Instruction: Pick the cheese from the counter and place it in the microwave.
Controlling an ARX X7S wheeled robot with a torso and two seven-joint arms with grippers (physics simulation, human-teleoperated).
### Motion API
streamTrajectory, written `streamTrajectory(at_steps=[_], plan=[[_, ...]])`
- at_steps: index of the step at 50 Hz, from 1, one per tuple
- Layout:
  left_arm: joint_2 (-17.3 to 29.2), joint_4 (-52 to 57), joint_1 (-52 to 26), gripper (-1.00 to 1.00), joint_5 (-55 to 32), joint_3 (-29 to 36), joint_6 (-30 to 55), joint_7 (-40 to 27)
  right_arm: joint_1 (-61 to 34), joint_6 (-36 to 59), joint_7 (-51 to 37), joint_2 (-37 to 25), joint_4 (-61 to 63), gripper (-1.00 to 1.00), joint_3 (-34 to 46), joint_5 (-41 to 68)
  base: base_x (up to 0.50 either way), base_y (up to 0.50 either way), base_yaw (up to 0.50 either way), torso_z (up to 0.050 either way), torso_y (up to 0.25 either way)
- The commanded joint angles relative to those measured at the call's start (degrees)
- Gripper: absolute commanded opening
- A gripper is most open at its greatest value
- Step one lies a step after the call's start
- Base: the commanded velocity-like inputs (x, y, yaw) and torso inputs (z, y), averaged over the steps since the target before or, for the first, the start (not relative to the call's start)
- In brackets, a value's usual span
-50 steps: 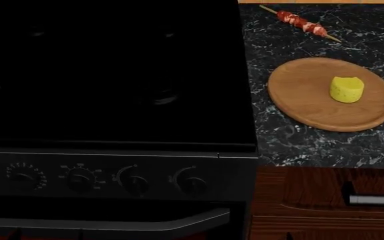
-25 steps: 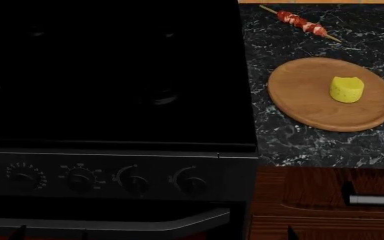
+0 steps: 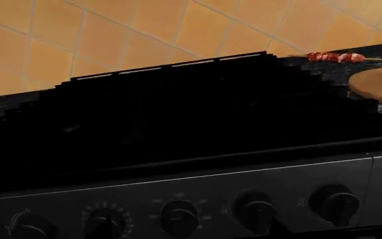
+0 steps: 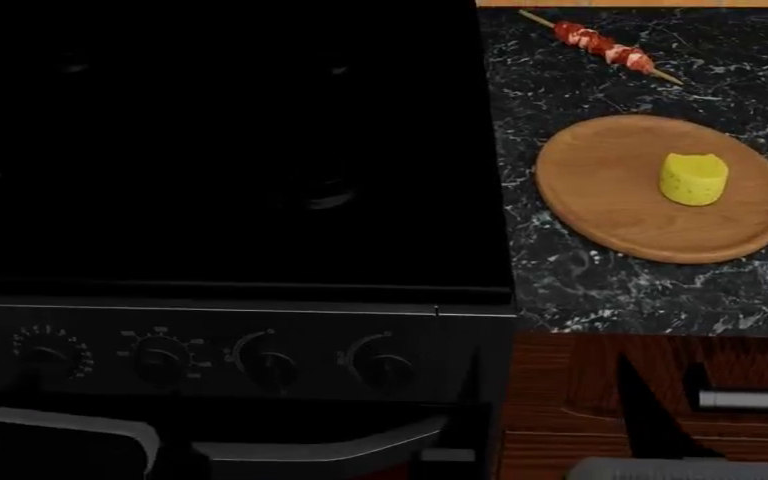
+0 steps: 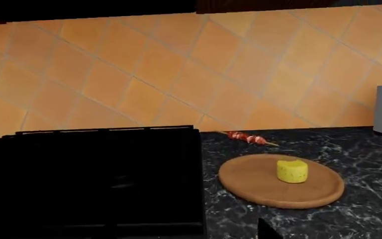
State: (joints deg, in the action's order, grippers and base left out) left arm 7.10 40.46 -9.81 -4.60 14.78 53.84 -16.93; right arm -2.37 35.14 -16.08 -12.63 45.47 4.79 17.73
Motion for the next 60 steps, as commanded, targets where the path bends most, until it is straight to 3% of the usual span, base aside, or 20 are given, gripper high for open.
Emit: streamTrajectory(at_steps=[1,8,15,18,21,30,42,48,55,60], plan=[[-2.95,14.02,-7.62,1.0,-3.51,-2.01,18.03,1.01,-7.21,19.78,-2.68,1.71,14.43,1.0,-11.77,14.57,0.0,0.0,0.0,0.0,0.0],[-4.03,19.5,-12.38,1.0,-8.95,-5.62,26.2,-1.6,-10.43,10.11,-24.18,-15.48,14.47,1.0,-5.86,33.75,0.0,0.0,0.0,0.0,0.0],[3.62,19.48,-16.63,1.0,-44.0,-14.24,25.46,-25.57,-17.01,-2.51,-38.58,-30.51,14.5,1.0,6.74,41.81,0.0,0.0,0.0,0.0,0.0],[6.38,19.41,-17.46,1.0,-51.82,-15.27,23.6,-31.68,-20.71,-8.69,-43.19,-35.99,14.5,1.0,13.61,43.02,0.0,0.0,0.0,0.0,0.0],[7.55,19.18,-17.78,1.0,-54.52,-15.51,22.52,-33.74,-23.83,-13.22,-46.04,-39.47,14.49,1.0,19.36,42.97,0.0,0.0,0.0,0.0,0.0],[11.4,19.18,-19.83,1.0,-62.76,-13.93,18.99,-41.5,-27.15,-18.54,-48.61,-42.96,14.39,1.0,24.97,42.85,0.0,0.0,0.0,0.0,0.0],[16.56,19.32,-22.82,1.0,-73.17,-11.13,14.29,-53.21,-35.8,-27.36,-53.62,-48.95,14.48,1.0,40.25,39.49,0.0,0.0,0.0,0.0,0.0],[19.37,19.45,-26.17,1.0,-81.7,-9.16,12.83,-62.26,-46.89,-33.44,-57.8,-52.28,14.51,1.0,54.44,38.22,0.0,0.0,0.0,0.0,0.0],[21.86,19.48,-26.55,1.0,-78.54,-6.08,9.5,-62.31,-63.06,-40.27,-62.66,-54.77,14.5,1.0,73.86,36.62,0.0,0.0,0.0,0.0,0.0],[24.09,19.46,-26.81,1.0,-77.99,-3.54,6.19,-62.96,-67.12,-41.76,-63.99,-54.58,14.31,1.0,78.64,36.78,0.0,0.0,0.0,0.0,0.0]])
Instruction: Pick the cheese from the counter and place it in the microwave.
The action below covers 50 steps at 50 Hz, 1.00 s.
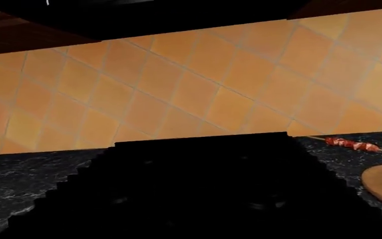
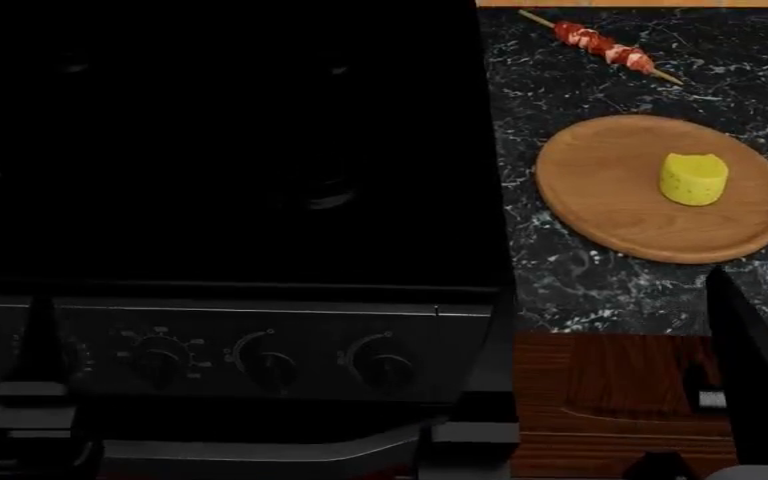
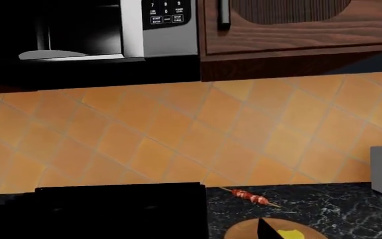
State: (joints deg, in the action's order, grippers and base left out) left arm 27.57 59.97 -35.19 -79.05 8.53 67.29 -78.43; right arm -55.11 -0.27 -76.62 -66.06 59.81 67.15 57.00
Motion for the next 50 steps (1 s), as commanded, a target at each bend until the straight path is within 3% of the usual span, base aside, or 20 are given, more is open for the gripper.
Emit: streamTrajectory(at_steps=[1,12,35,50], plan=[[3.96,-0.06,-1.43,1.0,-3.45,3.11,-7.77,-1.54,-14.46,-6.52,-3.41,-1.15,-0.11,1.0,16.48,-2.45,0.0,0.0,0.0,0.0,0.0],[8.68,-0.11,-3.37,1.0,-2.39,11.09,-15.47,-3.16,-20.82,-9.49,-4.72,-1.94,0.1,1.0,24.28,-4.29,0.22,0.0,0.0,0.0,0.0],[11.26,-0.14,-3.14,1.0,-0.2,14.32,-19.73,-2.59,-24.24,-12.1,-6.26,-2.02,0.02,1.0,30.65,-6.64,0.33,0.0,0.0,0.0,0.0],[13.54,-0.38,-4.5,1.0,0.81,18.47,-23.66,-3.2,-25.61,-13.64,-6.32,-2.25,-0.37,1.0,32.66,-6.93,0.34,-0.2,0.0,0.0,0.001]])
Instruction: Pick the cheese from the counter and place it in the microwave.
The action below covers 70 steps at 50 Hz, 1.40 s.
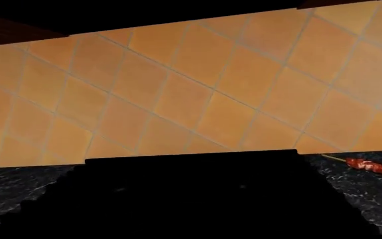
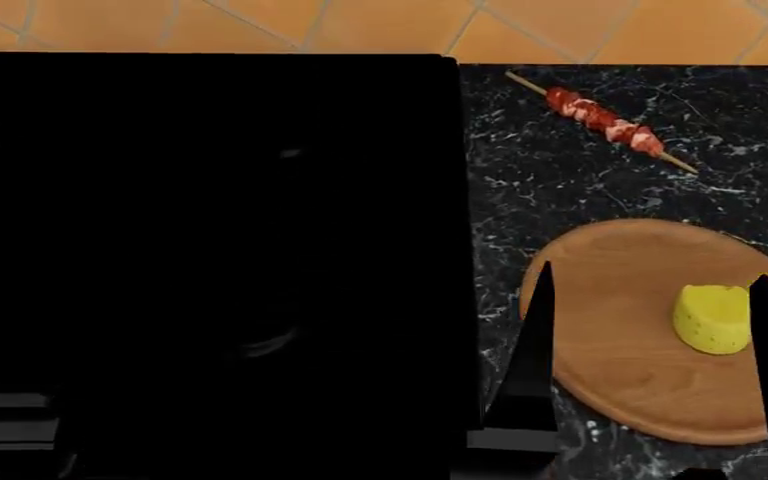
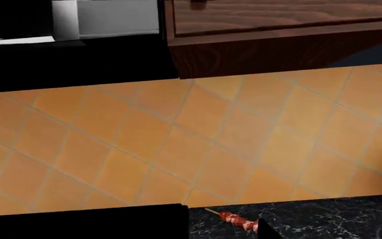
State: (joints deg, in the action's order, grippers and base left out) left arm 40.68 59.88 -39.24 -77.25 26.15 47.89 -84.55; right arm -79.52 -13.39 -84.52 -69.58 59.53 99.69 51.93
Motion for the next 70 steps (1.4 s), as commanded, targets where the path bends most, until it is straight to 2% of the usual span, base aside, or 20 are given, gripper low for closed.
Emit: streamTrajectory(at_steps=[1,25,58,64,68,70], plan=[[0.57,-0.31,-0.27,1.0,-0.81,0.86,-4.49,3.09,-1.19,-0.6,1.6,1.29,-0.15,1.0,0.18,-1.92,0.34,-0.27,0.0,0.0,0.0],[1.6,-0.64,-0.57,1.0,0.17,3.09,-6.7,3.22,-3.38,-0.75,1.02,1.38,-0.12,1.0,1.84,-1.67,0.36,-0.23,0.0,0.0,0.001],[2.84,-0.57,-1.58,1.0,0.67,5.41,-9.02,2.49,-6.42,-0.53,0.81,1.67,-0.18,1.0,5.35,-1.0,0.35,-0.09,0.0,0.0,0.001],[2.72,-0.72,-1.41,1.0,1.28,5.99,-9.3,2.34,-10.31,1.78,4.37,-0.95,0.01,1.0,5.56,5.65,0.07,0.0,0.0,0.0,0.0],[2.13,-1.06,-1.23,1.0,2.09,6.68,-9.22,2.52,-15.74,5.27,9.4,-3.58,-0.93,1.0,5.04,17.05,0.0,0.0,0.0,0.0,0.0],[2.04,-0.91,-2.35,1.0,0.96,6.85,-8.74,1.35,-21.36,9.1,13.32,-4.93,-1.43,1.0,3.35,26.41,0.0,0.0,0.0,0.0,0.0]])
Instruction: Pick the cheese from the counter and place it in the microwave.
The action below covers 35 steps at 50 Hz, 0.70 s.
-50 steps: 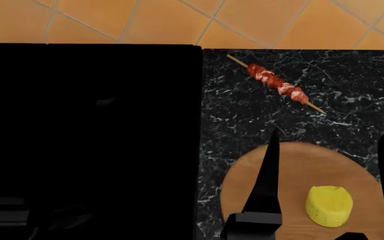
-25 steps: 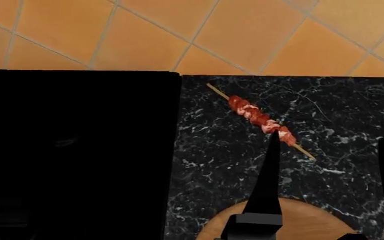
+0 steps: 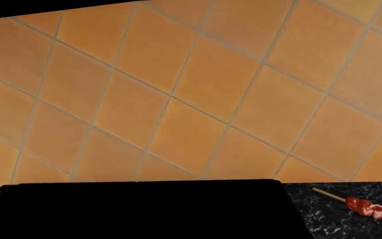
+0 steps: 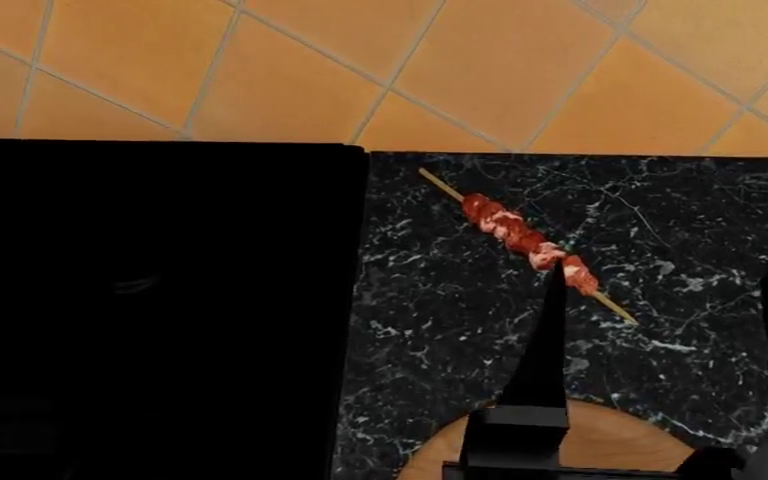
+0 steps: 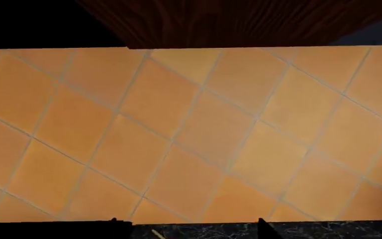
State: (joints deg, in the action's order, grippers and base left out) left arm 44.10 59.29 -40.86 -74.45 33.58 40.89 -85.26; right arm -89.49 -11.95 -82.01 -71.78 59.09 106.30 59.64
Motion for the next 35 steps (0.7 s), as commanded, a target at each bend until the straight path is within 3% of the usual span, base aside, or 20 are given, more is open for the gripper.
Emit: streamTrajectory(at_steps=[1,9,17,35], plan=[[-1.41,-0.57,-0.75,1.0,-1.57,-0.55,-1.7,2.06,-13.68,9.48,13.56,-2.93,-2.27,1.0,-3.87,23.62,0.0,0.0,0.0,0.0,0.0],[-2.55,-1.73,-1.55,1.0,-1.53,0.03,-1.53,2.46,-25.9,22.31,22.73,-6.2,-6.96,1.0,-8.67,43.38,0.0,0.0,0.0,0.0,0.0],[-2.04,-1.42,-1.38,1.0,-2.45,-0.05,-1.83,2.07,-31.13,32.12,28.2,-5.77,-11.78,1.0,-10.68,55.6,0.0,0.0,0.0,0.0,0.0],[-1.17,-1.34,-1.84,1.0,-3.97,-0.25,-1.92,0.42,-32.27,48.52,37.5,-0.76,-22.72,1.0,-8.97,64.68,0.0,0.0,0.0,0.0,0.0]])
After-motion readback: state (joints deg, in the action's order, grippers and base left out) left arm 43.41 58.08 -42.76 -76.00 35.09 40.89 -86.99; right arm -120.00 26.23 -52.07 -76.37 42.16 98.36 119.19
